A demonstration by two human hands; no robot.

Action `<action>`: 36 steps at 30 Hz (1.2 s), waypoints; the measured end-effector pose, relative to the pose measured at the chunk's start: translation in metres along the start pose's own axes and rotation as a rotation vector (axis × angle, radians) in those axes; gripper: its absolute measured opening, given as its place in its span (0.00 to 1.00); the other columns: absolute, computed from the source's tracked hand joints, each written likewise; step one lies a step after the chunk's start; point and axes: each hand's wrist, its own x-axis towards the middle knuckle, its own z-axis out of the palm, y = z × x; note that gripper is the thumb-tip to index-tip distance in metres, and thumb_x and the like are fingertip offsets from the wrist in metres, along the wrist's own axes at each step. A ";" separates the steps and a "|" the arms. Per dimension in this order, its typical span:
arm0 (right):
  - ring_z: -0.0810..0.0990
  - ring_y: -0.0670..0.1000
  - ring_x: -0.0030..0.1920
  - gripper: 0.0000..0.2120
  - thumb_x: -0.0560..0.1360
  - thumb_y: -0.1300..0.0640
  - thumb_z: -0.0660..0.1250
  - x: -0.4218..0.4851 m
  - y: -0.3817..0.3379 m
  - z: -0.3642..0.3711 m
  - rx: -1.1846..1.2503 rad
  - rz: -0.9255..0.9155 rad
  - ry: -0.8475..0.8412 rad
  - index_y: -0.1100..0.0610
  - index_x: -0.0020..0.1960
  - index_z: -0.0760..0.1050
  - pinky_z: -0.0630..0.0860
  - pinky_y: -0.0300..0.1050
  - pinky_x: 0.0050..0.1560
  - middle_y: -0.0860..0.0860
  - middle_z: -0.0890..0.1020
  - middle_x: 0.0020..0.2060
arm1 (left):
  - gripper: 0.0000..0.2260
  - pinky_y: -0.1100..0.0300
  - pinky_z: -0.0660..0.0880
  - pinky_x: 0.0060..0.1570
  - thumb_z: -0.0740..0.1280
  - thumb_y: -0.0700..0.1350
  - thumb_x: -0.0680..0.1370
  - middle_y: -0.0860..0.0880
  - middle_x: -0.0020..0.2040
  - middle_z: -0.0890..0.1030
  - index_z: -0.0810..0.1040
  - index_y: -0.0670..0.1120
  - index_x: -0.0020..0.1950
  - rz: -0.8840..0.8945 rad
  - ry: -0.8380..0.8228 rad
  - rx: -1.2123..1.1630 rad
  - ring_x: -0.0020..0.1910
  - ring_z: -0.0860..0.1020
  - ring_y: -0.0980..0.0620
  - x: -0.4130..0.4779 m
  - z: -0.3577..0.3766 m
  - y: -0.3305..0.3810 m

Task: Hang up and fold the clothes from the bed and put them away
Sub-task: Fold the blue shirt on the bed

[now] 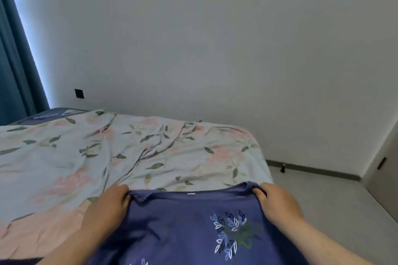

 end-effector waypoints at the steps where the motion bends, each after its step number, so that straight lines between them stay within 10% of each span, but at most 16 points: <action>1: 0.76 0.51 0.41 0.17 0.82 0.42 0.58 0.005 0.007 0.020 0.019 0.005 -0.025 0.45 0.35 0.68 0.68 0.47 0.36 0.44 0.76 0.37 | 0.09 0.54 0.70 0.38 0.60 0.50 0.81 0.52 0.45 0.76 0.69 0.54 0.41 -0.017 -0.020 0.009 0.43 0.75 0.49 0.002 0.018 -0.006; 15: 0.77 0.52 0.43 0.17 0.82 0.42 0.59 0.110 0.031 0.189 0.031 0.056 -0.148 0.48 0.40 0.76 0.73 0.47 0.38 0.46 0.79 0.39 | 0.10 0.53 0.71 0.35 0.55 0.50 0.79 0.53 0.35 0.72 0.66 0.55 0.38 -0.048 -0.139 0.206 0.36 0.74 0.48 0.086 0.160 -0.067; 26: 0.72 0.56 0.40 0.19 0.82 0.41 0.56 0.220 0.012 0.227 -0.051 0.043 0.015 0.51 0.46 0.79 0.62 0.45 0.33 0.53 0.82 0.43 | 0.09 0.50 0.69 0.40 0.56 0.48 0.81 0.39 0.51 0.81 0.74 0.48 0.51 0.041 0.061 0.381 0.46 0.80 0.37 0.244 0.207 -0.083; 36: 0.76 0.60 0.51 0.19 0.82 0.42 0.55 0.282 -0.001 0.235 -0.120 0.138 -0.123 0.54 0.58 0.76 0.67 0.48 0.46 0.58 0.80 0.57 | 0.19 0.48 0.74 0.54 0.52 0.51 0.82 0.48 0.69 0.76 0.70 0.61 0.72 -0.053 -0.111 0.432 0.63 0.77 0.43 0.290 0.203 -0.070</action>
